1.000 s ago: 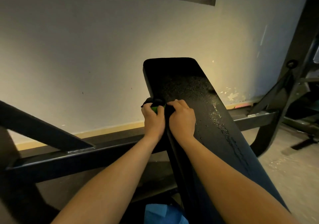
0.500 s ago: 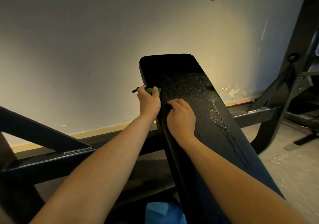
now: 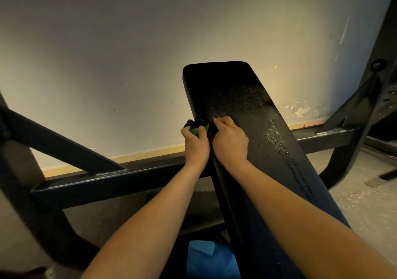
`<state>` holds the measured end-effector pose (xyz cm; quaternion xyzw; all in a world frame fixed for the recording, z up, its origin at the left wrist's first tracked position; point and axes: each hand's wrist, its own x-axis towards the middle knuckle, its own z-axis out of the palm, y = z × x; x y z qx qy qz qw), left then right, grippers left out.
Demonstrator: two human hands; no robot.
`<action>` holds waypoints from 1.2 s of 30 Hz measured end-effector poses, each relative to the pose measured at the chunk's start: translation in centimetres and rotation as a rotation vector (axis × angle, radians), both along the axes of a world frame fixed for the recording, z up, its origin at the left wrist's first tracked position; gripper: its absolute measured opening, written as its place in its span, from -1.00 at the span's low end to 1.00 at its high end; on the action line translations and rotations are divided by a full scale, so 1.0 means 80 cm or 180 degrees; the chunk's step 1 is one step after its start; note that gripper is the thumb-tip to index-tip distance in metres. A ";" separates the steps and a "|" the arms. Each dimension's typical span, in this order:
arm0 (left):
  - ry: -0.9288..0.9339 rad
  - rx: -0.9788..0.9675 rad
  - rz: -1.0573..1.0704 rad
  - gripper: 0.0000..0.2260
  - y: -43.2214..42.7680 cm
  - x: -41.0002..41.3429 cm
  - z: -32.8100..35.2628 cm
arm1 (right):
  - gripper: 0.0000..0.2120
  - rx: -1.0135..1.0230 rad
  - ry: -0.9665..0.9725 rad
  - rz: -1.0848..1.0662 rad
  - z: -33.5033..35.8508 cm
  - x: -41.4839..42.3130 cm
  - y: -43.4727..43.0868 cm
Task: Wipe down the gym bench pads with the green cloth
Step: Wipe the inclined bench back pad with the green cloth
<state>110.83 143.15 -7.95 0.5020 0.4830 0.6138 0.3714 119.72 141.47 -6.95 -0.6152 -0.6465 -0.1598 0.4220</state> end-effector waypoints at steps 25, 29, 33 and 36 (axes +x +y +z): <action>-0.0025 0.0017 -0.0037 -0.78 0.011 -0.001 0.003 | -0.63 -0.0004 -0.0094 -0.0320 -0.031 0.014 -0.005; -0.0052 0.0002 -0.0049 -0.79 -0.008 0.001 -0.004 | -0.62 0.0001 -0.0159 -0.0310 -0.031 0.011 -0.009; 0.0115 0.0073 -0.0084 -0.80 -0.031 0.001 -0.020 | -0.61 -0.0045 -0.0117 -0.0300 -0.030 0.013 -0.009; 0.0159 0.0073 -0.0174 -0.82 -0.046 -0.001 -0.032 | -0.62 -0.0007 -0.0105 -0.0270 -0.031 0.013 -0.010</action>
